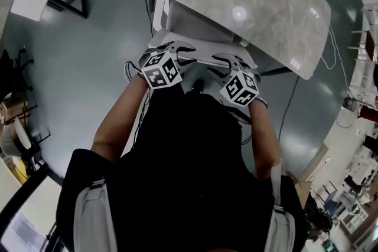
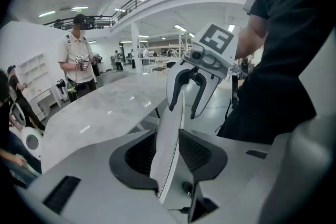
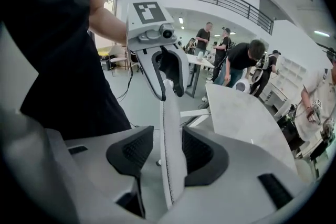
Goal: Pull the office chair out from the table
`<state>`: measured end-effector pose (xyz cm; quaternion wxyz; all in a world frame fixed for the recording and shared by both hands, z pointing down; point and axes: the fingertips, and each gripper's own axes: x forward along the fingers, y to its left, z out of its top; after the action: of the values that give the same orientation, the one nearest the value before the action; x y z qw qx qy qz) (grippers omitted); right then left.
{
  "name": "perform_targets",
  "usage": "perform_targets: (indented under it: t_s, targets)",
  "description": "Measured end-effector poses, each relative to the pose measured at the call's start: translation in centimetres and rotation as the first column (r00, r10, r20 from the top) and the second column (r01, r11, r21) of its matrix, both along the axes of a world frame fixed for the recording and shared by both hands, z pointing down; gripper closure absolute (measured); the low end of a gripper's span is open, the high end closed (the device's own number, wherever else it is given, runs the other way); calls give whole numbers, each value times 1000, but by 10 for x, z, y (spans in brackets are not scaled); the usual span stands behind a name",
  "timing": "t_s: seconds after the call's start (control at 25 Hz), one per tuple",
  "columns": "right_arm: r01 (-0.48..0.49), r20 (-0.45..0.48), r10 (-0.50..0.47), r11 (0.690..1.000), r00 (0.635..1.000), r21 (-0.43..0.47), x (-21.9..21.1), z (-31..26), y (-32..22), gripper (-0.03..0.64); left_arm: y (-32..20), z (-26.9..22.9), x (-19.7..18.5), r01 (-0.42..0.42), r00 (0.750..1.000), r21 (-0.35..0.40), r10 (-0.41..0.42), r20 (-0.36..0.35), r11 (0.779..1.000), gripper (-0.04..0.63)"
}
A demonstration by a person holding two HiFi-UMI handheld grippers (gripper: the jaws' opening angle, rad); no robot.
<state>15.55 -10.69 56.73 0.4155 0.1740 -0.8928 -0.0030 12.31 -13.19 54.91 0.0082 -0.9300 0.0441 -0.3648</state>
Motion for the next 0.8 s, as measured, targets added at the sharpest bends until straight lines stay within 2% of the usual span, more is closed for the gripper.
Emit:
perform_targets:
  t_s: [0.16,0.36,0.56,0.8]
  targets:
    - [29,-57,-31,999,998,-35,2,18,0,453,6,26,-1,-88,986,53,79,148,995,454]
    - [54,-143,-62,997,988,-58,9,41,3,453,12,57,-2,-175,950,79,147,277,981,454]
    - [60,-205,-72,996,976,-68,12,56,0,453,9,75,-6,-194,925,91,151,350,977,454]
    - [58,-242,-76,995,967,-79,12,70,1,453,5,83,-8,-184,912,100,132,387,978,454]
